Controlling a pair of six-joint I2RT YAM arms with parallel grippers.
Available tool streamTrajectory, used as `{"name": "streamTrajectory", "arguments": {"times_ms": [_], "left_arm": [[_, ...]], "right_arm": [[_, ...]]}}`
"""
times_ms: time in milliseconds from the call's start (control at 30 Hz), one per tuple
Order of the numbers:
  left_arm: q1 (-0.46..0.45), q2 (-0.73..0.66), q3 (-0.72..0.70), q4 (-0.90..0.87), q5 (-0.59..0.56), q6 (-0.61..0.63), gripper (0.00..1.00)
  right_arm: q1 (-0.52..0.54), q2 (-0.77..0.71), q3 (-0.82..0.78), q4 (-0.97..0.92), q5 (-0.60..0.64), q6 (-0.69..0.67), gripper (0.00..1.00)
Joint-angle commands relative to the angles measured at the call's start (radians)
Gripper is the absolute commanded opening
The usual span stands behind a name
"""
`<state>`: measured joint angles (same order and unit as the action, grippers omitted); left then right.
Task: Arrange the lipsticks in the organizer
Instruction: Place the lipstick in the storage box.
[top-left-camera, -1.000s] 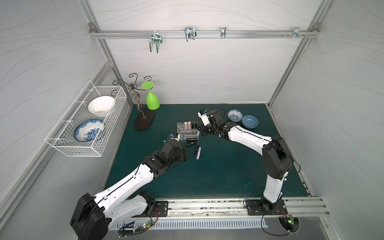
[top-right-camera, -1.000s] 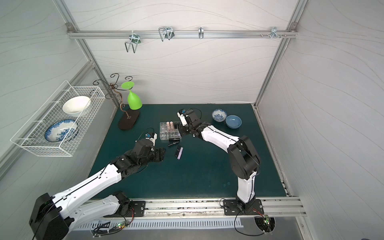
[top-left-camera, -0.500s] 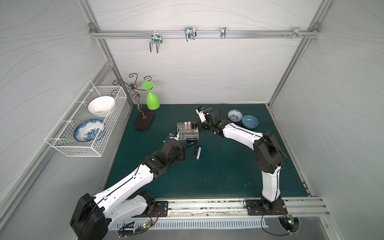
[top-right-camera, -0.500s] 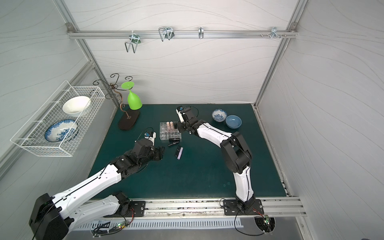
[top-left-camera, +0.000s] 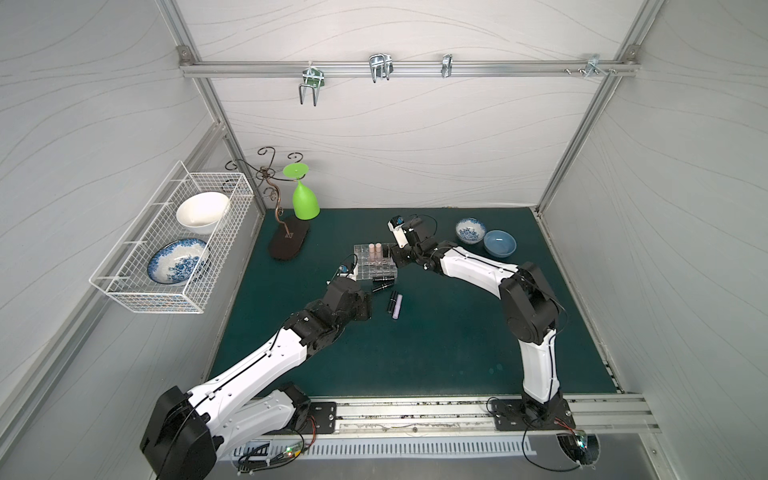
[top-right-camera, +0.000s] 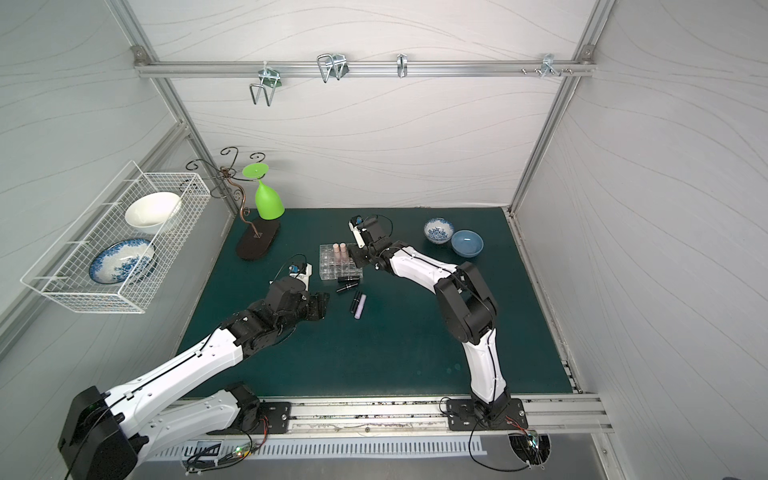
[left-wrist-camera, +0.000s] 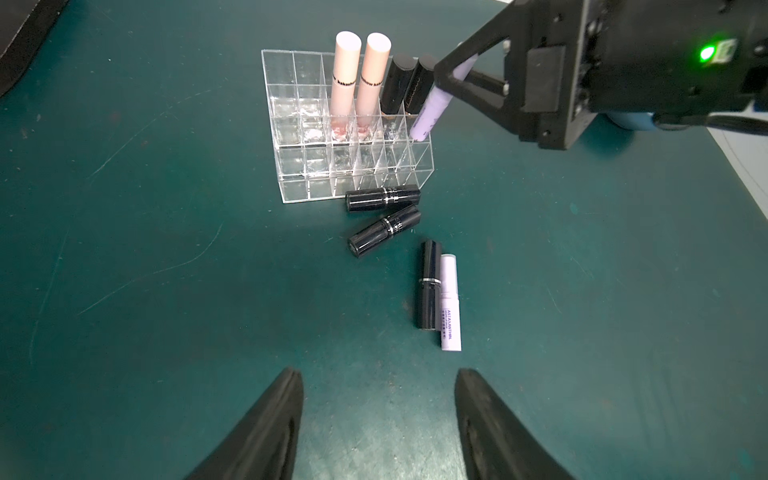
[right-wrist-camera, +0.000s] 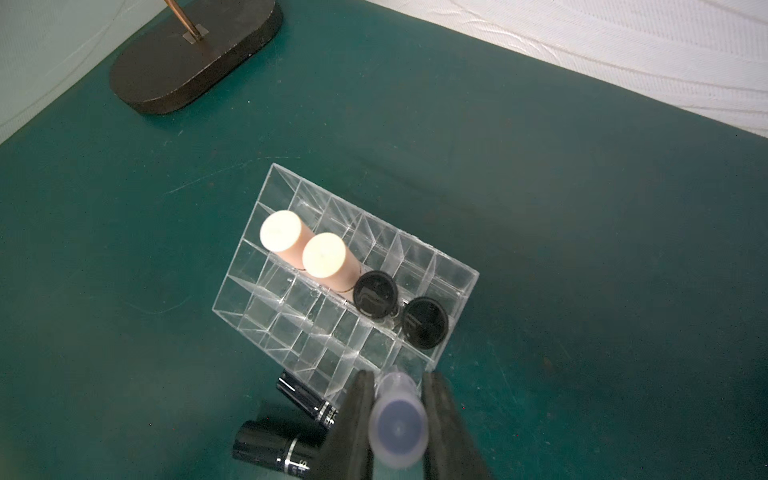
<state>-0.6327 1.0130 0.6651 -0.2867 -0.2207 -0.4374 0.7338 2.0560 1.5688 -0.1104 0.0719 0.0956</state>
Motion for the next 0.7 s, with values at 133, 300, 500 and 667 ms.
{"name": "streamTrajectory", "arguments": {"times_ms": [133,300,500,667], "left_arm": [[0.007,0.006,0.0,0.038,0.0,0.016,0.63],[0.007,0.008,0.002,0.034,0.005,0.018,0.63],[0.007,0.006,0.007,0.027,0.016,0.019,0.63],[0.007,0.011,0.015,0.021,0.05,0.027,0.63]], "right_arm": [[0.008,0.032,0.037,0.003,0.013,-0.022,0.17],[0.009,0.029,0.023,0.003,0.026,-0.029,0.23],[0.014,0.011,0.006,0.0,0.035,-0.03,0.38],[0.024,-0.073,-0.058,0.019,0.055,-0.028,0.51]]}}
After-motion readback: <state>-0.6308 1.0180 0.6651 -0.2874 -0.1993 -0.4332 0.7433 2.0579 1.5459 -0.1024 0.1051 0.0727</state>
